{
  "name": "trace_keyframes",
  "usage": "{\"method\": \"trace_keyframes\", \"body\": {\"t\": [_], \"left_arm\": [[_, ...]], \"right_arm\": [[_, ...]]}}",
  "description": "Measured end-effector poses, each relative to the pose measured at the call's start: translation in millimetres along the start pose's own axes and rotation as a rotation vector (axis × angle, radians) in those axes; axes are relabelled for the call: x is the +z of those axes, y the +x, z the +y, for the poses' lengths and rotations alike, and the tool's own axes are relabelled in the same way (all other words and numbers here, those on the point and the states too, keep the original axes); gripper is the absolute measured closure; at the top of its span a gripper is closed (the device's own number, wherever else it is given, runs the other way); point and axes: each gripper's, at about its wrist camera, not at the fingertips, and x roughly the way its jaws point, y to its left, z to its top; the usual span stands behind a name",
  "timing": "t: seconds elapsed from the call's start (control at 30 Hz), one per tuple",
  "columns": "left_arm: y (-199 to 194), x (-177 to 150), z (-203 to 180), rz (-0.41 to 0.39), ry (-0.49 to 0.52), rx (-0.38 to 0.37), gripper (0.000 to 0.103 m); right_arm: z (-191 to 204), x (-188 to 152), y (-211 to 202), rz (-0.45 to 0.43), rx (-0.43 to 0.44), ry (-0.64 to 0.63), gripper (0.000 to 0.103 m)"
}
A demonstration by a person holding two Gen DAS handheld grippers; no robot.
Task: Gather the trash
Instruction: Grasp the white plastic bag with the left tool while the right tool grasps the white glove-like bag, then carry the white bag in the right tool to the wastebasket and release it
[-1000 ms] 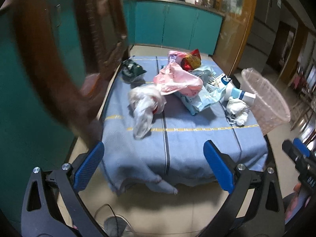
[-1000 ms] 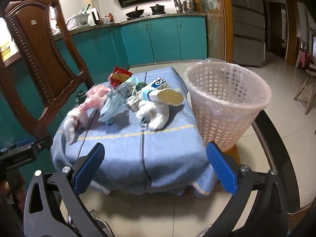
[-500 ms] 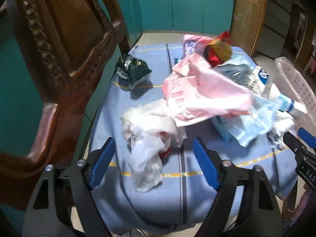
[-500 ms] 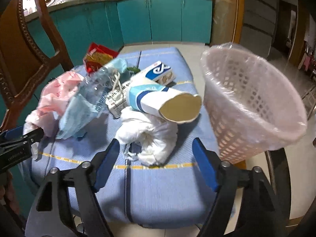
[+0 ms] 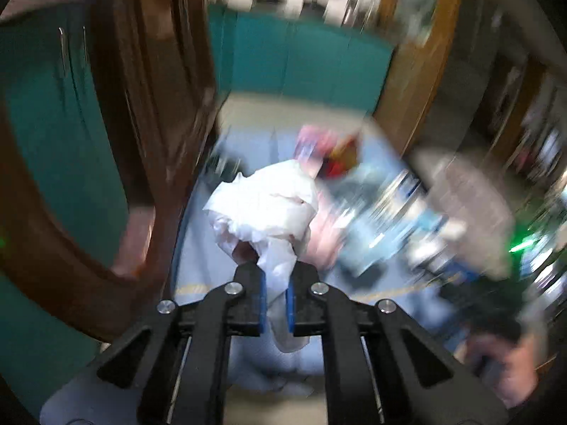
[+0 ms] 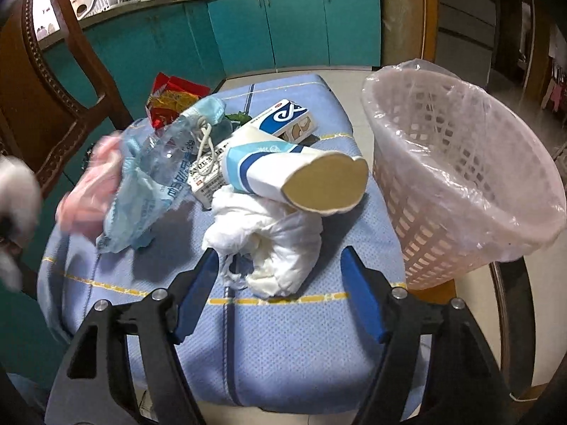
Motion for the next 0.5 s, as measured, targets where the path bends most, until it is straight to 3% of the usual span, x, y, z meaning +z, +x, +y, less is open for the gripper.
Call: {"method": "trace_keyframes", "body": {"t": [0.03, 0.1, 0.13, 0.17, 0.23, 0.5], "left_arm": [[-9.0, 3.3, -0.3, -0.042, -0.002, -0.023, 0.094], [-21.3, 5.3, -1.2, -0.107, -0.002, -0.042, 0.094], [-25.8, 5.3, -3.4, -0.122, -0.002, -0.035, 0.094], [-26.2, 5.5, -3.3, -0.128, -0.005, -0.032, 0.094], [-22.0, 5.4, -3.1, -0.109, -0.017, -0.052, 0.093], [-17.3, 3.4, -11.4, -0.072, -0.004, -0.084, 0.093]], "right_arm": [[0.0, 0.4, 3.9, 0.006, -0.002, -0.002, 0.032], [0.7, 0.0, 6.8, 0.001, 0.001, -0.004, 0.048], [2.6, 0.7, 9.2, 0.008, 0.007, -0.018, 0.062], [4.1, 1.1, 10.4, 0.011, 0.013, -0.031, 0.069], [6.1, 0.7, 6.7, -0.003, 0.021, -0.040, 0.076], [18.0, 2.2, -42.7, -0.090, 0.132, -0.047, 0.079]]}}
